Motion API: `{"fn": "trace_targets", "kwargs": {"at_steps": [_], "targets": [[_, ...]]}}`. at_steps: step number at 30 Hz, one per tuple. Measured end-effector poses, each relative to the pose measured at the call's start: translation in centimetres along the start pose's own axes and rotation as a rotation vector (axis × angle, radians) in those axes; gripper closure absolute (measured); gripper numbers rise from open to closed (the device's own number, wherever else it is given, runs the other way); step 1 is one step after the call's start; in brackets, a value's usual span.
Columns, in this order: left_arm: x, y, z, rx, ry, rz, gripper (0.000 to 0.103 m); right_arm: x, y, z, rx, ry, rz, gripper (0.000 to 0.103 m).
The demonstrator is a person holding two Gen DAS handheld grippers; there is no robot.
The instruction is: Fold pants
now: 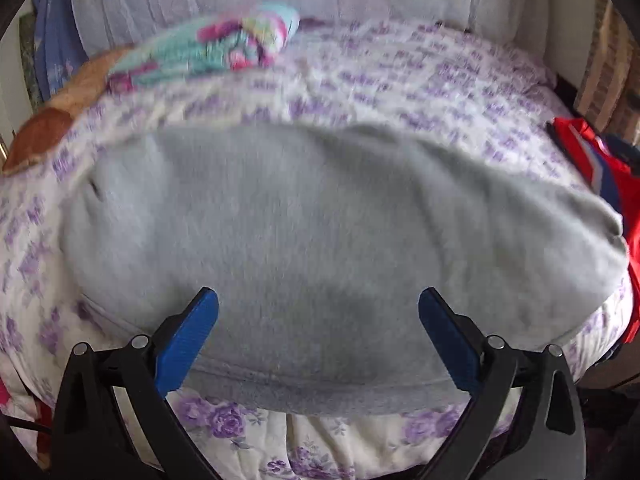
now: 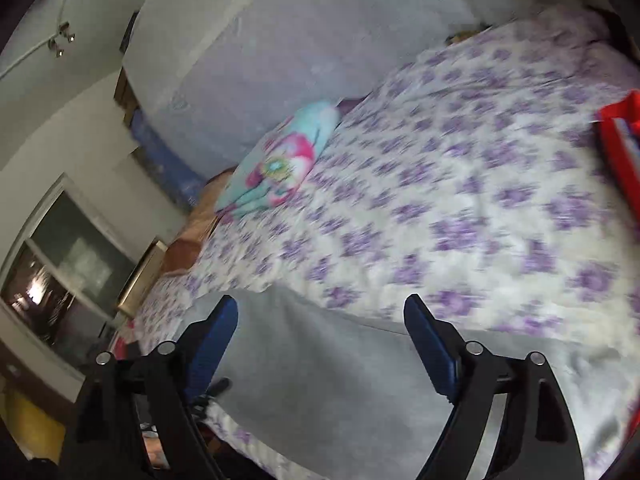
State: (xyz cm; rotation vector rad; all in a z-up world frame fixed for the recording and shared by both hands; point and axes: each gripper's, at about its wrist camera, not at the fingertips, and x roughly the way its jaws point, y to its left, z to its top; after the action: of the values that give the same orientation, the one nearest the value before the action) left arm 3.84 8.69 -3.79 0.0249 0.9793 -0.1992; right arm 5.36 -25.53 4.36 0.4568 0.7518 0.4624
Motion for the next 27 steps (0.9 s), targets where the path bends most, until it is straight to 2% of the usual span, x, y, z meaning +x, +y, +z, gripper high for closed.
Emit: {"fn": "trace_targets", "kwargs": {"at_steps": [1,2,4,7,9,16,17,19,20,21,22,23,24,27], "targets": [[0.9,0.9,-0.8,-0.031,0.007,-0.033,0.005,3.6,0.7,1.3,0.002,0.083,0.037,0.016],[0.3,0.8,-1.4,-0.010,-0.032,-0.026,0.005,7.1,1.1,2.5,0.015,0.162,0.070,0.016],[-0.4,1.1,-2.2,-0.011,-0.028,-0.039,0.005,14.0,1.8,3.9,0.053,0.314,0.098,0.016],[-1.4,2.7,-2.4,-0.074,-0.023,-0.123,0.006,22.0,2.5,3.7,0.069,0.504,0.077,0.016],[-1.7,3.0,-2.3,-0.091,-0.013,-0.141,0.007,25.4,2.9,2.6,0.096,0.612,0.110,0.016],[-1.3,2.7,-1.4,-0.056,0.014,-0.142,0.007,26.9,6.9,1.6,0.061,0.750,0.380,0.012],[-1.1,2.7,-1.3,-0.055,0.015,-0.144,0.007,27.5,7.1,1.6,0.065,0.763,0.390,0.012],[-1.2,2.7,-1.3,-0.054,0.014,-0.146,0.007,28.8,6.6,1.4,0.089,0.753,0.352,0.015],[-1.2,2.7,-1.3,-0.056,0.012,-0.148,0.007,29.2,6.2,1.6,0.091,0.710,0.315,0.032],[-1.3,2.7,-1.5,-0.059,0.008,-0.151,0.007,29.2,5.7,1.9,0.077,0.638,0.265,0.054],[-1.4,2.8,-1.6,-0.064,0.002,-0.155,0.007,29.1,5.4,2.2,0.071,0.585,0.247,0.065],[-1.5,3.0,-1.8,-0.070,-0.005,-0.161,0.007,28.9,5.0,2.3,0.076,0.552,0.248,0.085],[-1.5,3.3,-1.9,-0.076,-0.011,-0.170,0.007,28.5,4.6,2.4,0.069,0.523,0.231,0.095],[-1.4,3.3,-2.0,-0.079,-0.013,-0.180,0.007,27.9,3.7,2.2,0.060,0.472,0.155,0.095]]}}
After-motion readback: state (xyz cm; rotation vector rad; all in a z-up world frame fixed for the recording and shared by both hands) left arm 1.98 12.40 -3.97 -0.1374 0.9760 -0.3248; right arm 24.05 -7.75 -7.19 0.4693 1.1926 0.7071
